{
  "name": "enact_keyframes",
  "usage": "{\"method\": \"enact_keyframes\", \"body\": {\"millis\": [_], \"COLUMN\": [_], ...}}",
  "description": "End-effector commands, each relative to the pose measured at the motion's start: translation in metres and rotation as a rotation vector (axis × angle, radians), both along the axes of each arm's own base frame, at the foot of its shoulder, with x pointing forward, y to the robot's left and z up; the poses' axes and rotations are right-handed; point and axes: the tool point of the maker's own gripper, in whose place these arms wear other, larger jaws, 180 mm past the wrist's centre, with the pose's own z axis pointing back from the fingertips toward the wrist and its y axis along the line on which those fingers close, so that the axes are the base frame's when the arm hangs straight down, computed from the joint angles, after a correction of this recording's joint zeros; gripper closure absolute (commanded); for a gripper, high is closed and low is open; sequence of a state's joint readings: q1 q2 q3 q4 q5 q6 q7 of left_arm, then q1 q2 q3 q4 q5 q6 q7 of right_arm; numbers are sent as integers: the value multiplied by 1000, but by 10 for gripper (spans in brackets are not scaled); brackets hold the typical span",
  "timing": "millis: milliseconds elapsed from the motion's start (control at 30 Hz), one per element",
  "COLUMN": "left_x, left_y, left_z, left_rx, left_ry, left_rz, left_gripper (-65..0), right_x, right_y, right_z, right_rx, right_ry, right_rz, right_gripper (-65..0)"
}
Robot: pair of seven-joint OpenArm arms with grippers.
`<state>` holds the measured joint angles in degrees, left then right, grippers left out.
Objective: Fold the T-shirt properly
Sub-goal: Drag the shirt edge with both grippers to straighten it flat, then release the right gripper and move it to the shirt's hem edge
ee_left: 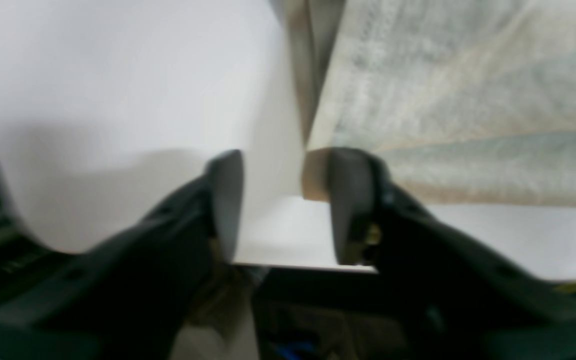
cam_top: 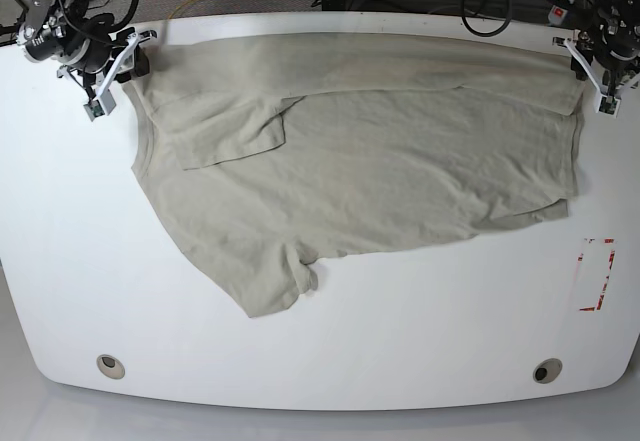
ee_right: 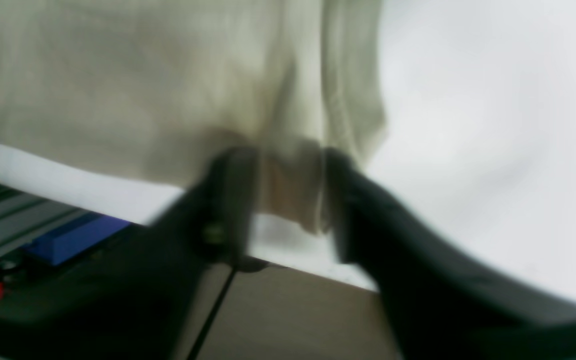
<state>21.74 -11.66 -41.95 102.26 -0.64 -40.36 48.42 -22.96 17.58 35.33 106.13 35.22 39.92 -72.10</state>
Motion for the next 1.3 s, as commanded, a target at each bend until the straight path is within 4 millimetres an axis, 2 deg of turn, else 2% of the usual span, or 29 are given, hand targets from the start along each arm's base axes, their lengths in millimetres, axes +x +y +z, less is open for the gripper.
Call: {"method": "enact_keyframes", "body": {"millis": [0, 33, 100, 167, 367, 667, 967, 1133, 1267], "left_x": [11, 10, 11, 21, 42, 85, 116, 125, 128], "left_y": [4, 4, 5, 3, 4, 5, 8, 11, 12], "left_z": [23, 26, 31, 42, 58, 87, 93, 91, 86], "left_rx": [54, 66, 83, 98, 111, 111, 57, 26, 9], "left_ry": [-44, -36, -28, -63, -129, -259, -322, -334, -329], "left_rz": [-19, -17, -17, -24, -28, -16, 11, 29, 36], "left_gripper": [-317, -329, -332, -332, -332, -332, -336, -336, -336], "right_x": [12, 15, 17, 29, 61, 137, 203, 242, 263], "right_y": [0, 1, 1, 0, -2, -12, -35, -19, -8], "right_z": [20, 23, 24, 30, 39, 46, 54, 48, 39], "right_rx": [-28, -34, -36, -41, -21, 110, 84, 106, 135], "right_ry": [-72, -82, -90, -121, -186, -270, -285, -305, -318], "right_rz": [29, 33, 34, 33, 13, -77, -162, -135, -125], "right_gripper": [-366, -414, -449, -450, -450, -450, -450, -452, -452]}}
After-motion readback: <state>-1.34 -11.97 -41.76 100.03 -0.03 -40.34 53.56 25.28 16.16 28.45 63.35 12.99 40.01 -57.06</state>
